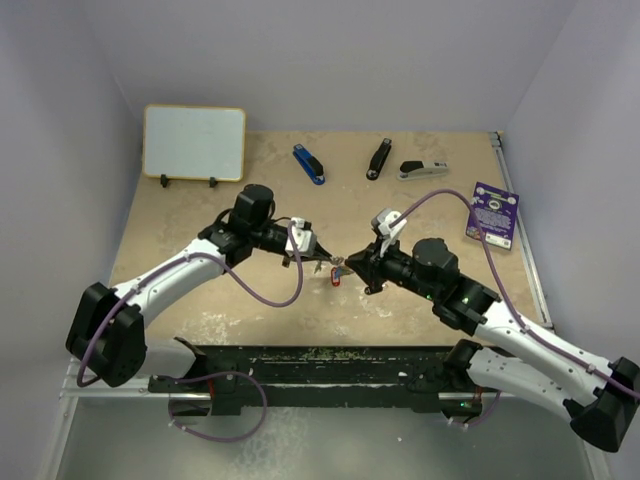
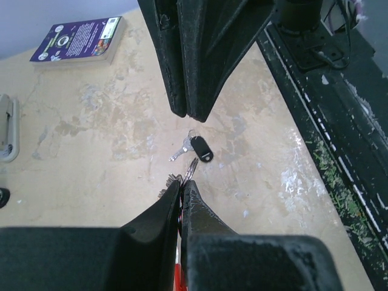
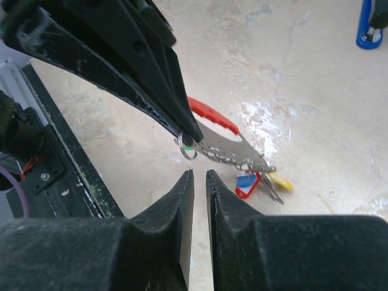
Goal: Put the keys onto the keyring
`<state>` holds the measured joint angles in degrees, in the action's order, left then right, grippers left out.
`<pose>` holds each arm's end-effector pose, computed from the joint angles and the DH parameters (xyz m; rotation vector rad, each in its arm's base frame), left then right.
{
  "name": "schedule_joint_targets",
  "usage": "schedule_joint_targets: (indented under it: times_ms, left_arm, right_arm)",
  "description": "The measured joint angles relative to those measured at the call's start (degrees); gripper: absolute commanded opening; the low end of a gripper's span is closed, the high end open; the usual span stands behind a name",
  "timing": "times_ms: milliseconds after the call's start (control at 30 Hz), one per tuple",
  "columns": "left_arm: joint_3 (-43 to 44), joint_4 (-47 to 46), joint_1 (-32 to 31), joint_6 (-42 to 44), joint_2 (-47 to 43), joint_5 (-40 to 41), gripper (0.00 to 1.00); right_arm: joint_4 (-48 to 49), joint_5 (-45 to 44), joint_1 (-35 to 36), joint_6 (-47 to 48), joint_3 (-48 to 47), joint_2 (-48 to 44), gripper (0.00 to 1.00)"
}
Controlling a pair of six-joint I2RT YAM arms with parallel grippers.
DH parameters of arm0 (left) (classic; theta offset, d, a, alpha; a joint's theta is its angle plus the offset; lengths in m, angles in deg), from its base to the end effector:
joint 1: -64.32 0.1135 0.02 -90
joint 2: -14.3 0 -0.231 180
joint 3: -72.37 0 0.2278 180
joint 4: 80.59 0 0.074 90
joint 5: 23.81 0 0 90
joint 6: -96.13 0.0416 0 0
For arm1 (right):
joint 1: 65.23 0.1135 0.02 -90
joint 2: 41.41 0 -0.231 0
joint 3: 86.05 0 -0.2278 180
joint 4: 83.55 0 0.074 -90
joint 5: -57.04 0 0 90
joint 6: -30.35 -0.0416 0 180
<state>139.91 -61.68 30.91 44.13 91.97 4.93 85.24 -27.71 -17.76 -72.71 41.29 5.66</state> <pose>0.2112 -0.1830 0.2535 1.5863 1.1141 -1.0398 0.1353 0.1531 0.2935 -0.5847 1.6434 0.8652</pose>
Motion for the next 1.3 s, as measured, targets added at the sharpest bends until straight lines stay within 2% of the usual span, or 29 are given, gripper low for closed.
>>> schedule_joint_targets:
  times_ms: [167, 333, 533, 900, 1300]
  left_arm:
    - [2.5, 7.3, 0.0, 5.6, -0.6, 2.6, 0.03]
    - [6.3, 15.3, 0.0, 12.2, -0.6, 6.3, 0.03]
    - [8.9, 21.6, -0.3, 17.2, -0.5, 9.9, 0.03]
    - [10.0, 25.0, -1.6, 19.6, 0.6, 11.8, 0.03]
    - [11.1, 26.0, -1.6, 21.2, 1.4, 14.2, 0.03]
  right_arm:
    - [-3.2, -1.3, 0.0, 0.3, -0.6, 1.2, 0.24]
    - [-5.0, -1.3, 0.0, 0.8, -3.4, 5.9, 0.30]
    - [-5.2, -1.3, 0.0, 0.9, -6.7, 10.9, 0.33]
    - [-5.1, -1.2, 0.3, 1.3, -10.5, 16.8, 0.35]
    - [-6.2, -1.2, 1.0, 1.3, -10.7, 17.5, 0.37]
